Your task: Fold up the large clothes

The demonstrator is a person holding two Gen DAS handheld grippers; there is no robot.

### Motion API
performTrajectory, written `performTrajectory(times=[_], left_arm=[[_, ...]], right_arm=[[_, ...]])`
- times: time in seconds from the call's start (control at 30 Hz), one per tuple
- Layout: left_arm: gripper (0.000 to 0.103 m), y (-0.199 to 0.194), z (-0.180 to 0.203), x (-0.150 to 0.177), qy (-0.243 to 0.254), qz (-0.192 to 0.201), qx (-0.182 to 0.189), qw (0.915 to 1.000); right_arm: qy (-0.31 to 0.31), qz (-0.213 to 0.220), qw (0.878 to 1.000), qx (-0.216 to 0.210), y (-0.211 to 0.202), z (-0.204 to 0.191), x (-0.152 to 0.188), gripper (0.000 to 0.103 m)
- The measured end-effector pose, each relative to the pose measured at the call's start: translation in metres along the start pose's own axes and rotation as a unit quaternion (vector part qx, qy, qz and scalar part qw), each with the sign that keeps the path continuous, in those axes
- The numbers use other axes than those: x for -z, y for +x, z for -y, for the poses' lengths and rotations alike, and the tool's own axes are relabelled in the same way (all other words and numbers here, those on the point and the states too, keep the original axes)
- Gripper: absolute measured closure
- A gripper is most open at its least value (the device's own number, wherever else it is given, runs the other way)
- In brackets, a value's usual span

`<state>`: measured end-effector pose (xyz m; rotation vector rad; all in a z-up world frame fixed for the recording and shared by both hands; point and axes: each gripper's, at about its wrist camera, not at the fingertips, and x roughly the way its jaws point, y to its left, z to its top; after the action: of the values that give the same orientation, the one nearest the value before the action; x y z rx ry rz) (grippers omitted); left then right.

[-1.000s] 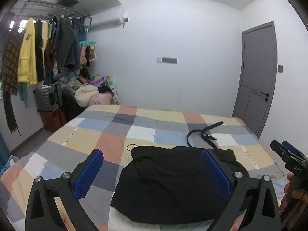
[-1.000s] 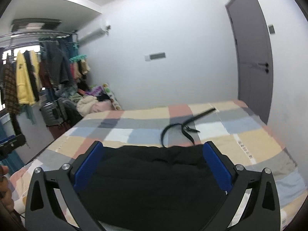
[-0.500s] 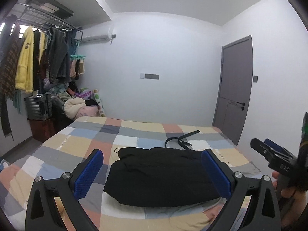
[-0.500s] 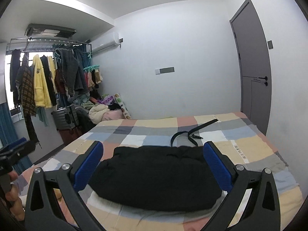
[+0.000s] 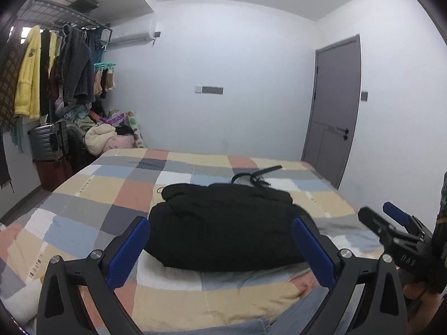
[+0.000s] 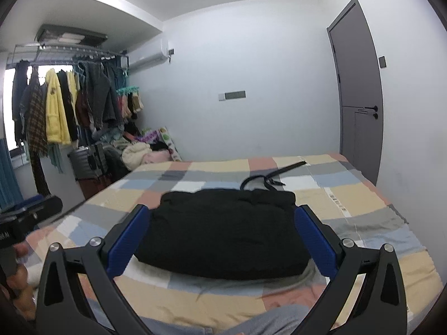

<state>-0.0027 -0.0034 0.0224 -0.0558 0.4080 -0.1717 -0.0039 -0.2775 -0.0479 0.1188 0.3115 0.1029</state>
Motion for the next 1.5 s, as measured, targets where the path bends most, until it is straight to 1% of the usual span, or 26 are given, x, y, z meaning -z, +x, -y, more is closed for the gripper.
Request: performTrajectory(times=[0.03, 0.13, 0.23, 0.4, 0.57, 0.7, 0.87, 1.3, 1.5], left_arm=[[0.000, 0.003, 0.001, 0.002, 0.002, -0.001, -0.004, 1.0000], [0.000, 0.010, 0.001, 0.005, -0.002, -0.005, -0.001, 1.0000], [0.000, 0.022, 0.003, 0.010, 0.003, -0.017, -0.012, 0.9998], [0.000, 0.039, 0.003, 0.018, 0.002, -0.041, -0.009, 0.9991], [0.000, 0.054, 0.000, 0.024, -0.007, -0.059, -0.006, 0.9982], [0.000, 0.060, 0.001, 0.027, -0.002, -0.068, -0.010, 0.9976], [0.000, 0.064, 0.001, 0.030, -0.002, -0.074, -0.014, 0.9971], [0.000, 0.061, 0.003, 0.031, 0.004, -0.071, -0.022, 0.9973], [0.000, 0.064, -0.004, 0.031, -0.008, -0.076, -0.028, 0.9966]], right_arm=[[0.000, -0.006, 1.000, 0.001, 0.003, 0.002, 0.006, 0.000], [-0.001, -0.014, 1.000, 0.010, 0.004, 0.005, 0.016, 0.000], [-0.004, -0.031, 0.999, 0.012, 0.011, 0.008, 0.021, 0.000], [0.011, -0.048, 0.999, 0.005, 0.019, 0.015, 0.027, 0.000], [0.015, -0.060, 0.998, 0.012, 0.024, 0.019, 0.032, 0.000], [0.020, -0.070, 0.997, 0.015, 0.026, 0.022, 0.033, 0.000], [0.022, -0.070, 0.997, 0.019, 0.026, 0.022, 0.031, 0.000], [0.007, -0.070, 0.997, 0.026, 0.024, 0.019, 0.029, 0.000], [0.007, -0.068, 0.997, 0.032, 0.023, 0.019, 0.029, 0.000]])
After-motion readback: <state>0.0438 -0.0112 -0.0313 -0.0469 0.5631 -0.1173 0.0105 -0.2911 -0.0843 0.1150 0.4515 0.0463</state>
